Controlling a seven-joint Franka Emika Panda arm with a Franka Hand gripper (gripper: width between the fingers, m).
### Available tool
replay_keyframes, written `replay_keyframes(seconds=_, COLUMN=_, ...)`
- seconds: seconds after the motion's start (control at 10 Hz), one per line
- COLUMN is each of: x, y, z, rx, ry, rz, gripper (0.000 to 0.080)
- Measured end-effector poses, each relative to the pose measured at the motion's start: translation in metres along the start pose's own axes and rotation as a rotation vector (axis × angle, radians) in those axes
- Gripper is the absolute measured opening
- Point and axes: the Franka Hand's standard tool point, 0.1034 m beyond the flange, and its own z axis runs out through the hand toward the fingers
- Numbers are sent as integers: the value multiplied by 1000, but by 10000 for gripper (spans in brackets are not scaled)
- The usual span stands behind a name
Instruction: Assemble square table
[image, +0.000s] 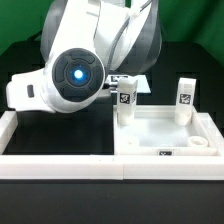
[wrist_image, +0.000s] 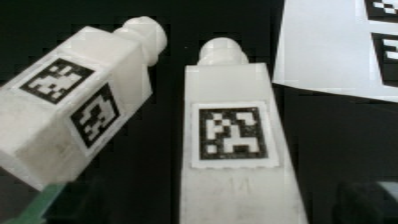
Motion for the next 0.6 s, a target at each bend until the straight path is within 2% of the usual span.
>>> replay_keyframes(seconds=0.1, x=0, y=0, z=0, rx=0, ry=1, rz=0, gripper=521)
replay_keyframes(seconds=0.2, x=0, y=0, z=0, rx=0, ry=1, rz=0, gripper=521)
replay_keyframes(seconds=0.3, x=0, y=0, z=0, rx=0, ry=1, rz=-1, gripper=379)
replay_keyframes(seconds=0.4, x=-1, y=1, z=-1, rx=0, ry=1, rz=-1, gripper=289)
replay_keyframes(seconds=0.6, x=-1, y=2, z=0, rx=1, ry=1, rz=-4, gripper=289)
